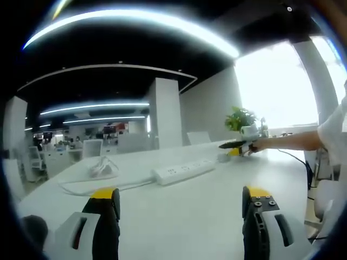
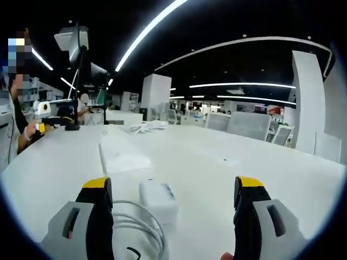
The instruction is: Straighten the power strip on the desk, plug the charger into it
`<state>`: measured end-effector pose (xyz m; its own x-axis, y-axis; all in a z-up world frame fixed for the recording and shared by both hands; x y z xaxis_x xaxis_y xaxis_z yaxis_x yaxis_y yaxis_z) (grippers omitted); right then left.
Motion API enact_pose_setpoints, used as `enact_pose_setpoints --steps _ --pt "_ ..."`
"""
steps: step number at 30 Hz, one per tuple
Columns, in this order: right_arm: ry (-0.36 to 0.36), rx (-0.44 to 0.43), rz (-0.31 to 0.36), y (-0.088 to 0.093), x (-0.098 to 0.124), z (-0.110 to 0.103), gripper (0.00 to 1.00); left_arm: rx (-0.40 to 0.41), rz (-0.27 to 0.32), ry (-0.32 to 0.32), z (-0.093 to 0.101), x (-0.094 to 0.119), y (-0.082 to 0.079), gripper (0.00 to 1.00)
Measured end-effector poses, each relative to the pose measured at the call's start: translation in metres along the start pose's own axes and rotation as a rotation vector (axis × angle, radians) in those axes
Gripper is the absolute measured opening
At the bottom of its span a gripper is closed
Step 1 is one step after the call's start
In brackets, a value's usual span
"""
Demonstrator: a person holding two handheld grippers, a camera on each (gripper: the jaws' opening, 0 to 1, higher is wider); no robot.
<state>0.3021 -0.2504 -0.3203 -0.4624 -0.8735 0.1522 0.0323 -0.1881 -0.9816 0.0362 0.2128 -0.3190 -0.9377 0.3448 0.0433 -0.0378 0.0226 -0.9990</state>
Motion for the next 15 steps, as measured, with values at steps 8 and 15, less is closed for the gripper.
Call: enact_pose_setpoints --steps 8,15 --pt "0.015 -0.005 -0.018 0.0070 0.0056 0.0037 0.92 0.000 0.000 0.009 0.0086 -0.0012 0.0046 0.96" --pt "0.019 -0.009 -0.032 0.0102 0.0063 0.0037 0.92 0.001 0.000 0.008 0.0103 -0.0001 0.0062 0.96"
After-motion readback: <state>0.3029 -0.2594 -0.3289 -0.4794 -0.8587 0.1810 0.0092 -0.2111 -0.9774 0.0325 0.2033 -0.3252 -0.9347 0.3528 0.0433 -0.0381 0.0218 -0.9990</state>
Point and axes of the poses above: the point that each gripper's makers call its tool centre point, and the gripper's own axes: x roughly backward along the fingers, z roughly to its right, y roughly out of its underside, the point moved 10 cm from there along x, roughly backward along the fingers, and after that the axes turned 8 degrees about -y, right-handed, at the moved point
